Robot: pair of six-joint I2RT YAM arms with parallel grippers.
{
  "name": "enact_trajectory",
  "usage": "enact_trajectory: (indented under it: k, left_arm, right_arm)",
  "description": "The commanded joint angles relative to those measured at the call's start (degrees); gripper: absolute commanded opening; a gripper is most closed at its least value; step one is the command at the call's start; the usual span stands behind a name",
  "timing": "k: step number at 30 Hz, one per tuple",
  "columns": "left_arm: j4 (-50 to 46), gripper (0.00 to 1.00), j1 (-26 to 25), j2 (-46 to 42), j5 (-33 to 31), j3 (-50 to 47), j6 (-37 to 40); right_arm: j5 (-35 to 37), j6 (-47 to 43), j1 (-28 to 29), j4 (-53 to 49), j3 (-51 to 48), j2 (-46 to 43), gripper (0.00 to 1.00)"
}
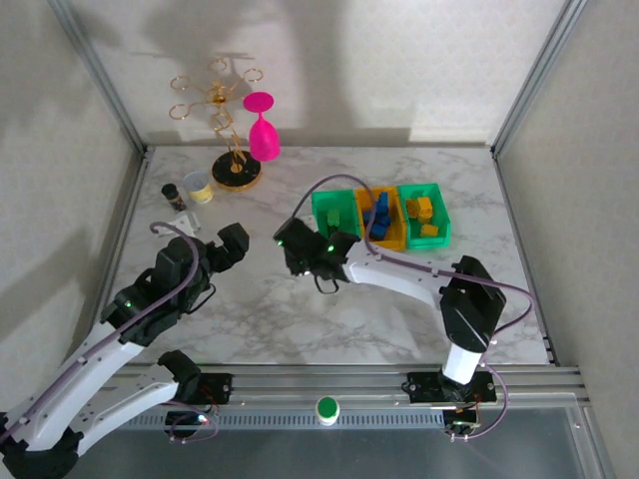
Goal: Sort the legos into containers by color
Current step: Place the lego in the container.
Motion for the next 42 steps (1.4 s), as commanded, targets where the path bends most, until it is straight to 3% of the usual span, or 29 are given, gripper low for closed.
enact_trajectory:
  k: [1, 9, 28, 42]
  left_arm:
    - [4.07, 1.0, 0.38, 2.07, 2.71, 1.74, 1.81]
    - [6.94, 0.99, 0.39, 5.43, 4.45, 1.22, 2.3]
    - [5.47, 1.0, 0.37, 4.52, 3.04, -0.8, 1.89]
    - [5.47, 1.0, 0.39, 3.65, 2.69, -1.07, 1.53]
  right_arm:
    - [2.47, -2.25, -4.25, -0.83, -1.35, -0.74, 0.24]
    - [1.98, -3.17, -11.79, 3.82, 1.49, 4.75, 0.23]
    - [-0.67, -6.01, -15.9, 9.5, 4.64, 14.4, 0.25]
    - [0.06, -6.5, -16.03, 10.11, 5.64, 13.6, 0.46]
